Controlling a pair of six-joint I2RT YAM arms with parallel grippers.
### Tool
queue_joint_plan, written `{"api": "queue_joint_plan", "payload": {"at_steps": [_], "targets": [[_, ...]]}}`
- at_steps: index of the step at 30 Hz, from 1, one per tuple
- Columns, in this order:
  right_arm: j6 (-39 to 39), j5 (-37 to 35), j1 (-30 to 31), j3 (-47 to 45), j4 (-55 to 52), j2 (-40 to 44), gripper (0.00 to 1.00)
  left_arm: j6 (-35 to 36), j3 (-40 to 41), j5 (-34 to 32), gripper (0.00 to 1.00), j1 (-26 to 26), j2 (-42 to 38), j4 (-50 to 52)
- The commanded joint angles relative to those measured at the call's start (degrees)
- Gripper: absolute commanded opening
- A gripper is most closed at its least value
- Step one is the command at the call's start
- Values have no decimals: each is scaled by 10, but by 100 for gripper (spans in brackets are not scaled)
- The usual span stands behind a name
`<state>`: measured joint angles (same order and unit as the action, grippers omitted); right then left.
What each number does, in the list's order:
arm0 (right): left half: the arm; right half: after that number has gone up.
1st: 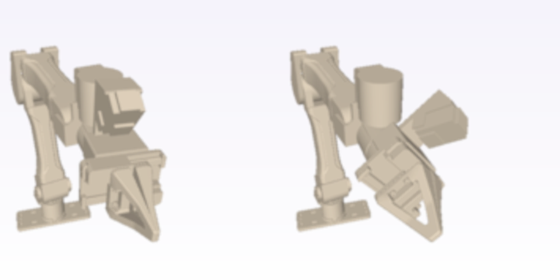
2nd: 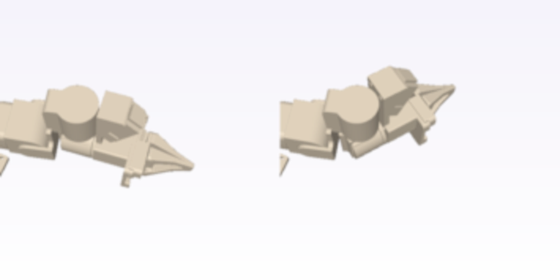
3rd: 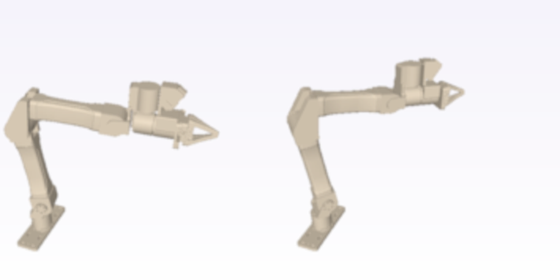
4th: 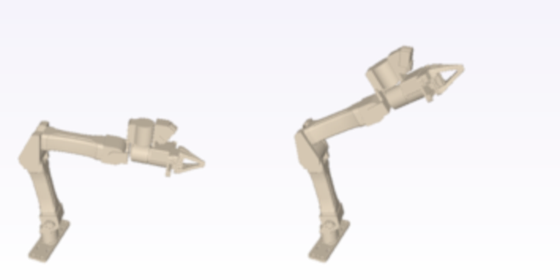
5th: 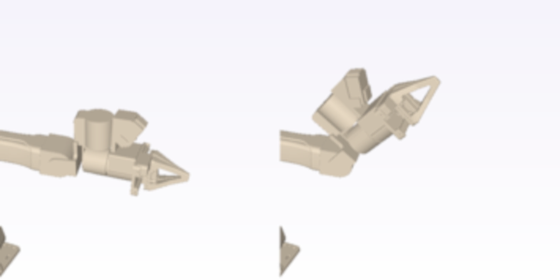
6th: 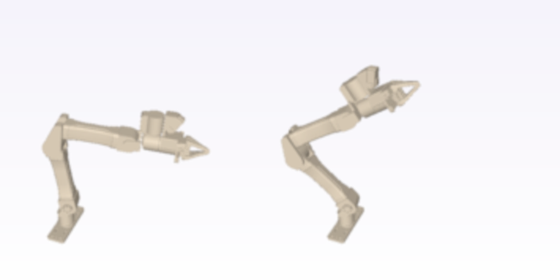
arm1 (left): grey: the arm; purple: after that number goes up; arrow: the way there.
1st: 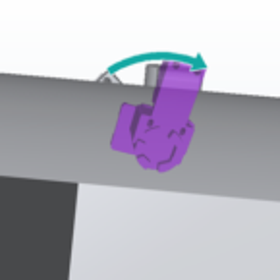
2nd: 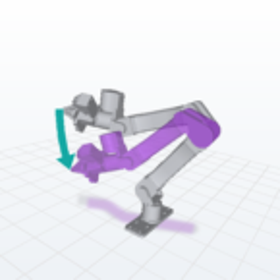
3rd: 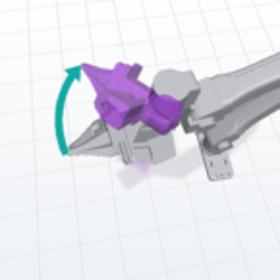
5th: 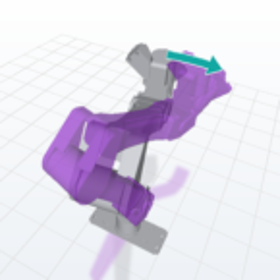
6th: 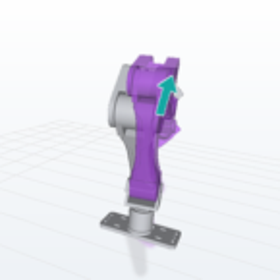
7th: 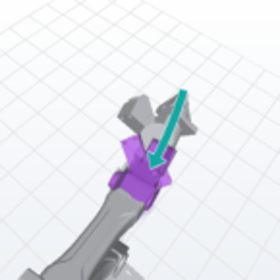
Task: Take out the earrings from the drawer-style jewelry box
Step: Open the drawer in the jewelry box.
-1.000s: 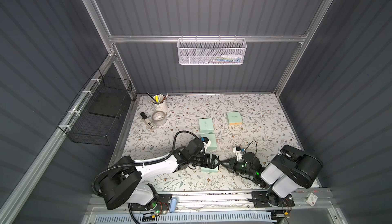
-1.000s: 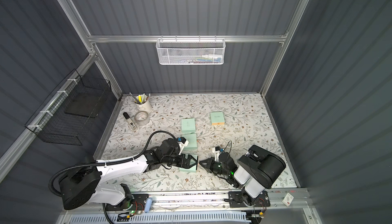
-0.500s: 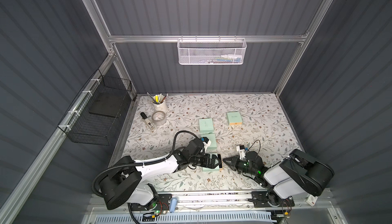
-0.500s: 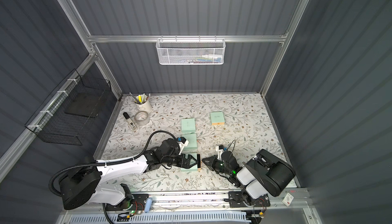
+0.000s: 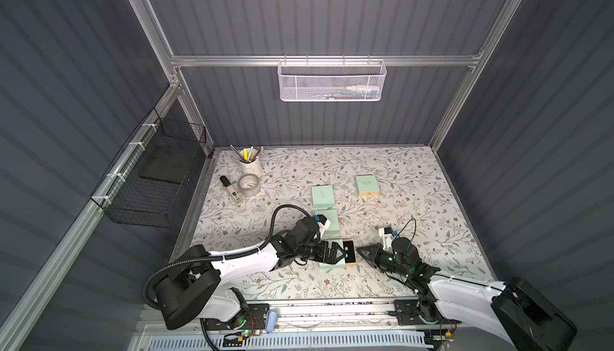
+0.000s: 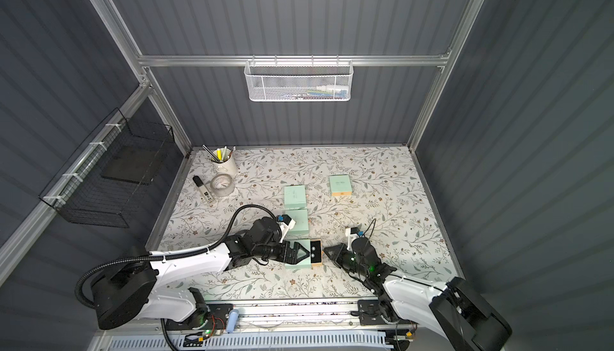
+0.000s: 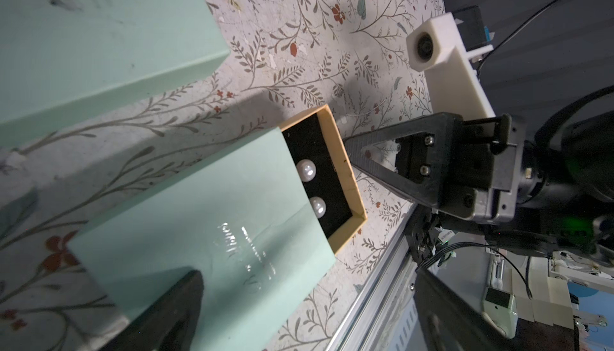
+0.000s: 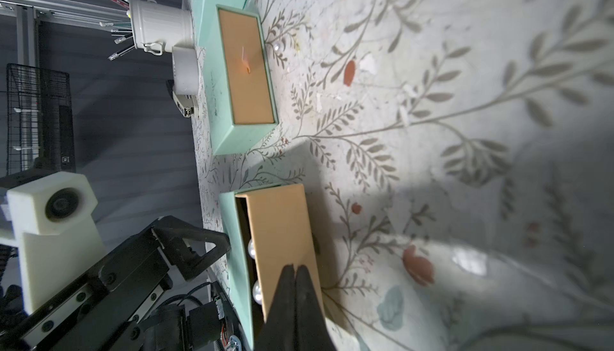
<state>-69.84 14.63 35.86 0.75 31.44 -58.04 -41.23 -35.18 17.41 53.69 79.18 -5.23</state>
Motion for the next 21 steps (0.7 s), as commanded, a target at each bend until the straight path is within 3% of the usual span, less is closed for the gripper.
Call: {"api": "queue_joint_plan", "payload": {"at_steps": [1, 8, 15, 21], "targets": [[19, -23, -5, 7, -66, -2, 0, -14, 23, -21, 100, 1, 4, 77], [22, -13, -5, 12, -34, -50, 0, -18, 30, -22, 100, 1, -4, 75], [43, -14, 0, 35, -77, -36, 0, -18, 29, -24, 100, 0, -11, 79], [67, -21, 12, 62, -124, -21, 16, -18, 25, -48, 100, 1, -19, 100]]}}
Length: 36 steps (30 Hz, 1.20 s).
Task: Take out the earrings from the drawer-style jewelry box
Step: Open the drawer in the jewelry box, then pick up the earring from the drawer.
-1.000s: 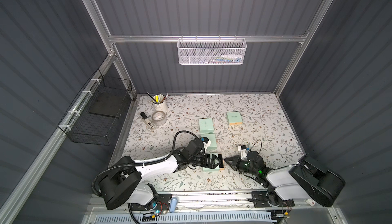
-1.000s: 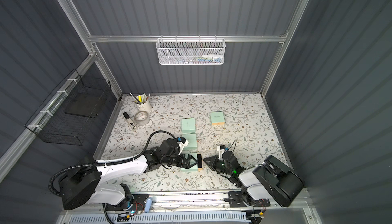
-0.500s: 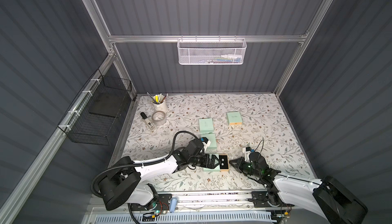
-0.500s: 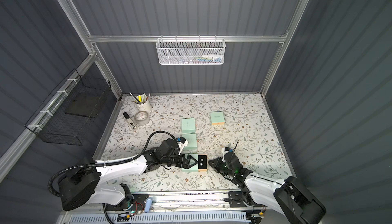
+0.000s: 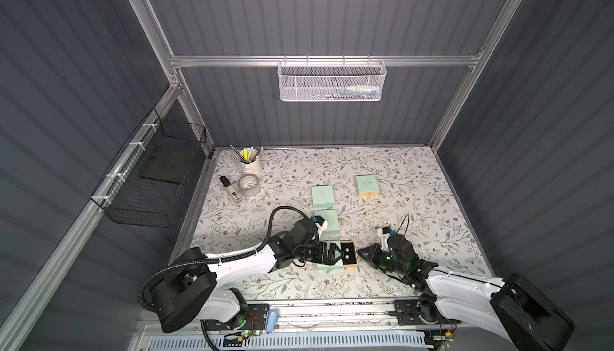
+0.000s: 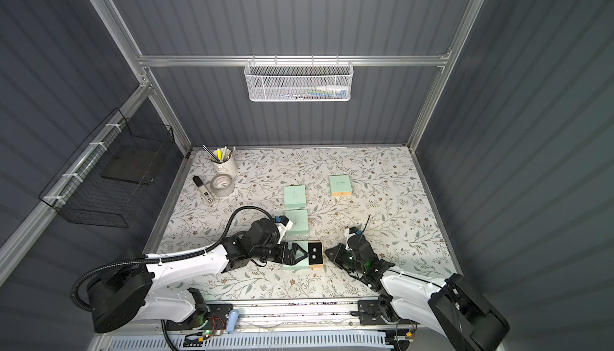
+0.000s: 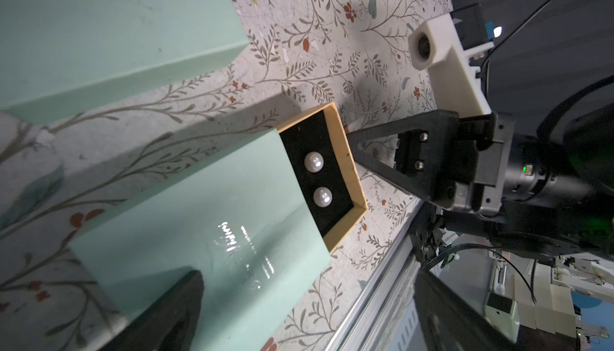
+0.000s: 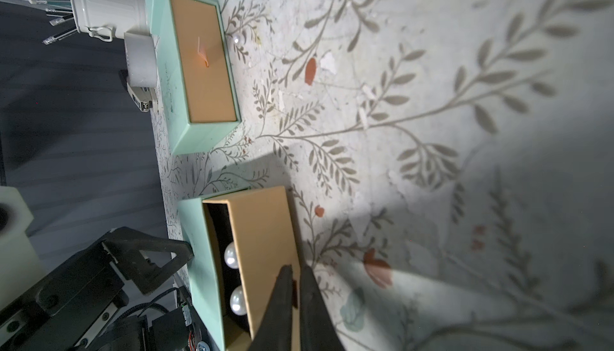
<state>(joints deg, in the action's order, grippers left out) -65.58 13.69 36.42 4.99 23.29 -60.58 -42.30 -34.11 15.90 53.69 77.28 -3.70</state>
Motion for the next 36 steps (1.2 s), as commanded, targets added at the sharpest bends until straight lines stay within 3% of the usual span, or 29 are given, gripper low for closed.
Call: {"api": "queue_joint_plan", "payload": {"at_steps": [1, 7, 14, 21, 26, 36], "targets": [[29, -15, 12, 27, -49, 3, 18, -8, 14, -40, 100, 1, -3, 89], [36, -19, 33, 49, -40, -31, 26, -10, 20, -76, 100, 0, -30, 120], [41, -37, 50, 70, -52, -42, 29, -13, 26, -105, 100, -1, -59, 148], [98, -97, 90, 134, -179, 36, 35, -1, 28, -84, 100, -1, -81, 131], [151, -123, 130, 210, -260, 19, 40, -1, 38, -57, 100, -1, -132, 82], [207, -120, 174, 335, -363, -102, 43, -35, 32, -195, 100, -13, -291, 249]]}}
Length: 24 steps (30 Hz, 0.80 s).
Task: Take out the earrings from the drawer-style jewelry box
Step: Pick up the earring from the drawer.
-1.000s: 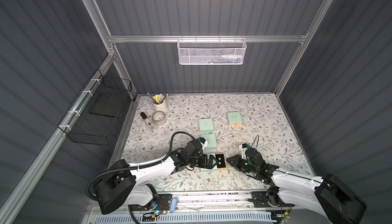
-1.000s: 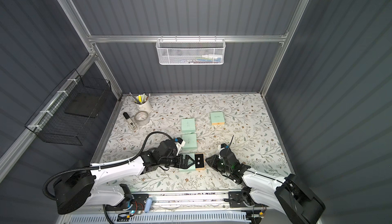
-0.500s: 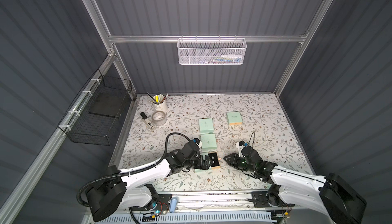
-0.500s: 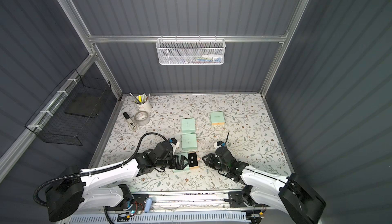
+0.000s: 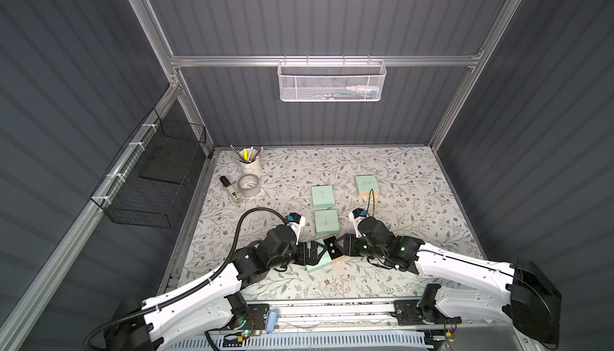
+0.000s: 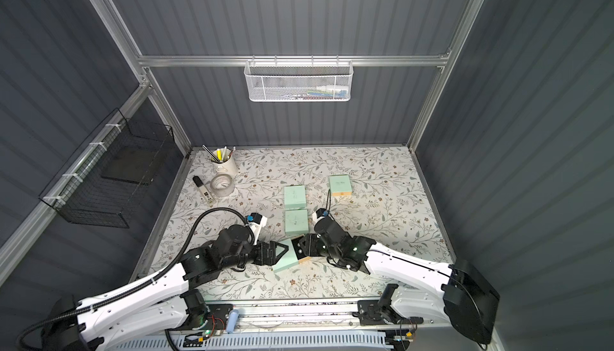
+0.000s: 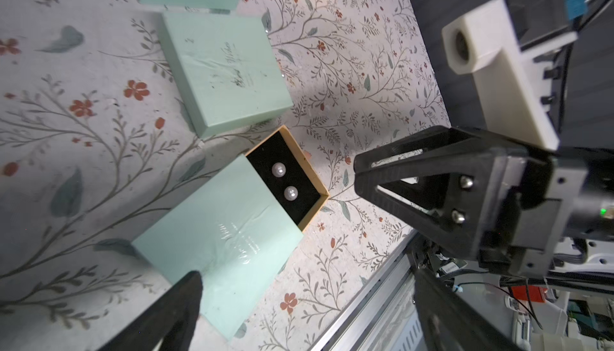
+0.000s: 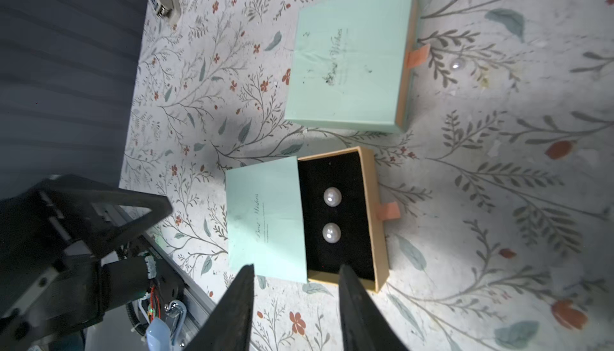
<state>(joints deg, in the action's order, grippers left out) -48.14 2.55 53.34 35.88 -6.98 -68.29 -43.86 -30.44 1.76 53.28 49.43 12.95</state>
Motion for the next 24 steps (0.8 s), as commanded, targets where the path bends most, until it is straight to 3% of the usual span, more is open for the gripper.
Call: {"api": "queue_joint_plan", "payload": {"at_steps": [1, 24], "targets": [[37, -10, 6, 39, -70, -39, 43, -27, -8, -60, 100, -13, -11, 100], [81, 4, -2, 164, -109, -211, 31, -20, 2, -34, 100, -20, 22, 91]]}}
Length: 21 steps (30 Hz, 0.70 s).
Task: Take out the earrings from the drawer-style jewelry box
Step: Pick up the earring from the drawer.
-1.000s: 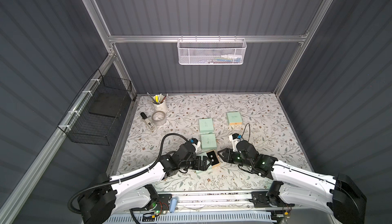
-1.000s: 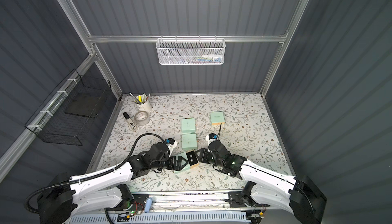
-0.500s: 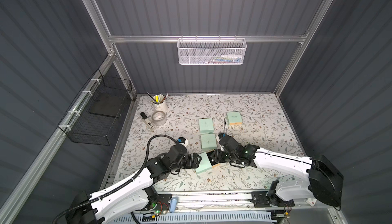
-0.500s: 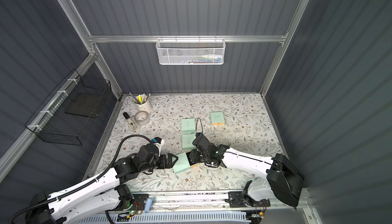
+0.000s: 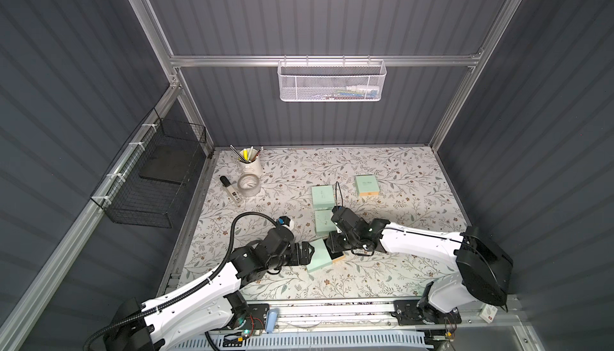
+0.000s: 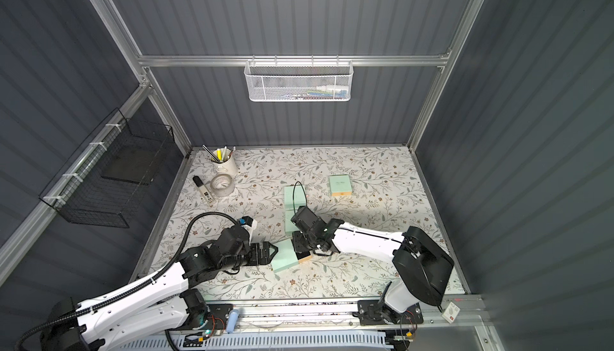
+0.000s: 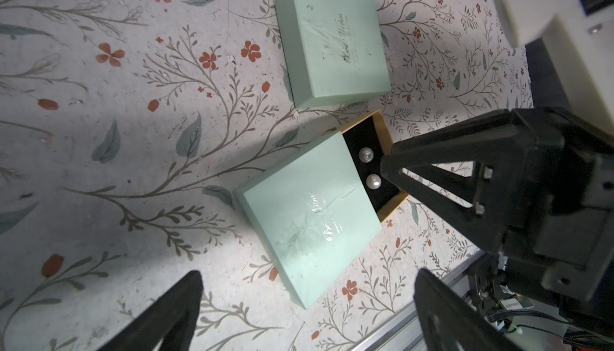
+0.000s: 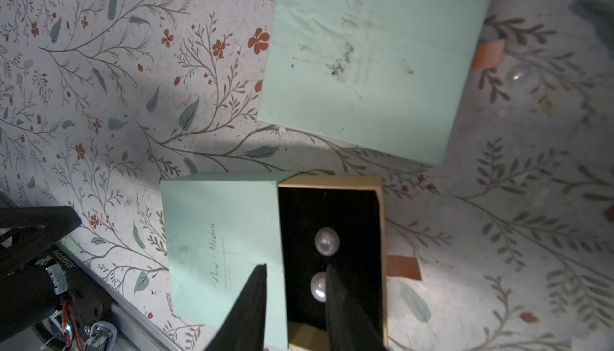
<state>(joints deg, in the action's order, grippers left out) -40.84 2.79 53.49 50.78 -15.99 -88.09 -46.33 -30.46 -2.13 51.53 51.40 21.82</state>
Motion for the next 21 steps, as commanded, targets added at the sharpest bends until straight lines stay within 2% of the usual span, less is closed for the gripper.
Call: {"api": "queue_joint_plan", "payload": {"at_steps": [1, 21], "targets": [[9, 3, -4, 18, -19, -19, 31, 7, 2, 7, 100, -3, 2, 0], [9, -27, -4, 34, -33, -59, 28, 14, 1, 13, 100, -3, 11, -20]]}}
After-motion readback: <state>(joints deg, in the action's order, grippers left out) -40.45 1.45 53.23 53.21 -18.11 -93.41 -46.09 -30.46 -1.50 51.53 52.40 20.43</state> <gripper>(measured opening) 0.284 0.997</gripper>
